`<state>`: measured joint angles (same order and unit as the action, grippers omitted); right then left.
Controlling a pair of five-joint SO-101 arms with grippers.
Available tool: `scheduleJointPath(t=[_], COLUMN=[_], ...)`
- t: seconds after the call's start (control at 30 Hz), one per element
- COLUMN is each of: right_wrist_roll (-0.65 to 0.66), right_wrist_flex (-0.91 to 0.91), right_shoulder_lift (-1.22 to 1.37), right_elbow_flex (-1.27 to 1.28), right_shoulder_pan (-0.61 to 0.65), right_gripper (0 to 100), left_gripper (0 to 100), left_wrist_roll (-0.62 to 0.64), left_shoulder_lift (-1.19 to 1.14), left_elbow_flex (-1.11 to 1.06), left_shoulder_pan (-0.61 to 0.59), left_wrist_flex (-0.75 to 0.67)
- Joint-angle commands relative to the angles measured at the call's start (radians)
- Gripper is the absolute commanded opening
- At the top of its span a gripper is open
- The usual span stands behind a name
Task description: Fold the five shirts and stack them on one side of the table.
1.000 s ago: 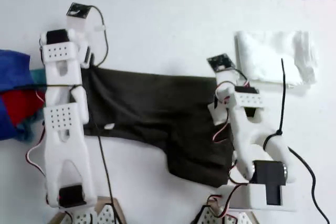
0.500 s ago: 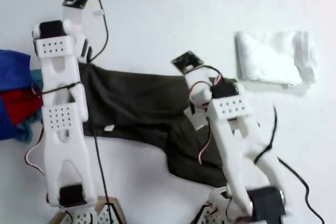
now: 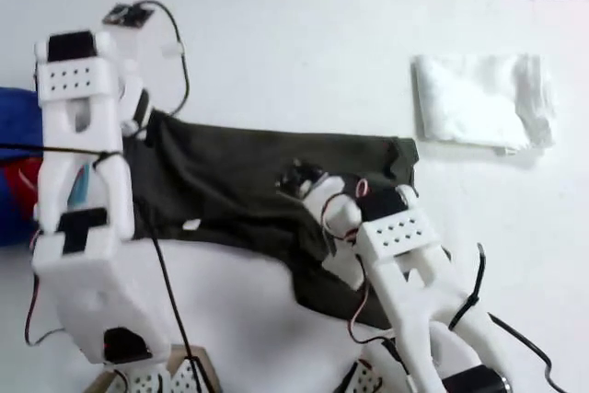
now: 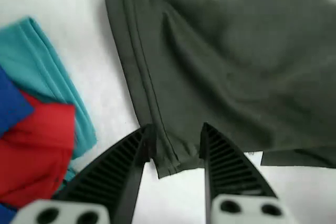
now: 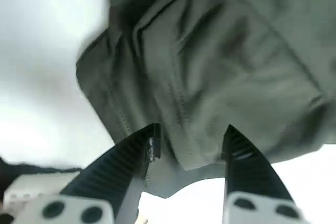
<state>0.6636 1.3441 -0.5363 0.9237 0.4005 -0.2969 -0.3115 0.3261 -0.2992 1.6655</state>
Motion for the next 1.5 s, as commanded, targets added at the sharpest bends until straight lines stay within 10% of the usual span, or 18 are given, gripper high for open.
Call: scheduleJointPath(t=[0.0,0.6,0.87,1.47], right_wrist_roll=[0.052,0.178,0.175,0.173], right_wrist_flex=[-0.013,-0.176,-0.216,-0.041], right_shoulder_lift=[-0.038,-0.03,-0.031,-0.031], right_elbow_flex=[0.021,0.203,0.195,0.015], right_shoulder_pan=[0.002,0.004,0.002,0.012], right_gripper=[19.8,19.6,3.7,2.4], left_gripper=[16,16,16,16], left_wrist_roll=[-0.003,0.003,-0.002,-0.003], left_shoulder_lift=[0.178,0.328,0.33,0.33], left_elbow_flex=[-0.243,-0.544,-0.699,-0.739], left_shoulder_pan=[-0.008,-0.005,-0.005,-0.009], left_wrist_flex=[-0.114,-0.233,-0.353,-0.377])
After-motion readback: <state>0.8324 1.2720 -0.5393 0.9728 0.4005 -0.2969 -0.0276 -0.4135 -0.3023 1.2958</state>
